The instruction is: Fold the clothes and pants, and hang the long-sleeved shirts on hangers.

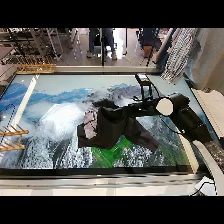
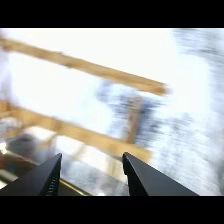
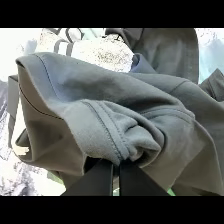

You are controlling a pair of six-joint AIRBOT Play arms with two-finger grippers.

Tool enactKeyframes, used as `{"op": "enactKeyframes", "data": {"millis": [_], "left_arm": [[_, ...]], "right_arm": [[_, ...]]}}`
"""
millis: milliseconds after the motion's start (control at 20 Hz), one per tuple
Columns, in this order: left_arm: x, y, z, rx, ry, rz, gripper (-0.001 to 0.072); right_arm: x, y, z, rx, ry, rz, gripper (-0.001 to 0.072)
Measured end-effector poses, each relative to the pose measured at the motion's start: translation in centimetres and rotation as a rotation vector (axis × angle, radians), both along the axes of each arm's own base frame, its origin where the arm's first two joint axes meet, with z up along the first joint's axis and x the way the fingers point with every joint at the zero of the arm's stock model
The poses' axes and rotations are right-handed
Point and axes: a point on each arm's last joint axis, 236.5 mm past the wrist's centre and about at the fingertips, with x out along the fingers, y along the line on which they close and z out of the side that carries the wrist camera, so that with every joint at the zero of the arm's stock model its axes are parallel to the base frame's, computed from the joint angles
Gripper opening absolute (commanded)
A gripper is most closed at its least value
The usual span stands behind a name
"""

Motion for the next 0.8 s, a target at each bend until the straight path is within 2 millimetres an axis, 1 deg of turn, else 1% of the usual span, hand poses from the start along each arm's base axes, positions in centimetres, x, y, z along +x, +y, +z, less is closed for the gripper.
{"op": "enactKeyframes", "data": {"millis": [50, 150, 200, 250, 350, 400, 450, 500, 550, 650, 800], "left_arm": [[-0.6, 2.3, -0.7, 0.006, -0.014, 0.033, 0.0444], [-1.0, 6.0, -2.3, 0.033, -0.022, 0.058, 0.0444], [-1.0, 7.3, -3.2, 0.047, -0.018, 0.055, 0.0444], [-0.5, 8.2, -4.3, 0.046, -0.021, 0.047, 0.0443], [0.5, 9.4, -6.6, 0.035, -0.021, 0.036, 0.0437], [0.9, 9.8, -7.6, 0.03, -0.022, 0.032, 0.0386], [1.2, 10.3, -8.6, 0.026, -0.019, 0.028, 0.0278], [1.5, 10.6, -9.4, 0.024, -0.017, 0.027, 0.0147], [1.8, 11.0, -10.1, 0.027, -0.018, 0.025, 0.0066], [2.3, 11.6, -10.8, 0.037, -0.029, 0.018, 0.0059], [3.1, 12.0, -10.3, 0.058, -0.061, 0.015, 0.0052]], "right_arm": [[0.2, 0.1, 0.2, 0.002, -0.012, 0.003, 0.0026], [0.6, 0.2, 0.5, 0.011, -0.031, 0.0, 0.0026], [0.9, 0.3, 0.7, 0.019, -0.046, -0.003, 0.0026], [1.1, 0.4, 0.9, 0.026, -0.058, -0.006, 0.0026], [1.5, 0.7, 1.4, 0.046, -0.077, -0.011, 0.0026], [1.6, 0.8, 1.5, 0.052, -0.082, -0.012, 0.0026], [1.6, 0.9, 1.6, 0.058, -0.084, -0.013, 0.0026], [1.7, 0.9, 1.6, 0.06, -0.087, -0.013, 0.0026], [1.7, 0.9, 1.7, 0.063, -0.089, -0.014, 0.0026], [1.8, 1.0, 1.8, 0.067, -0.092, -0.015, 0.0026], [1.9, 1.1, 1.9, 0.073, -0.096, -0.016, 0.0027]]}}
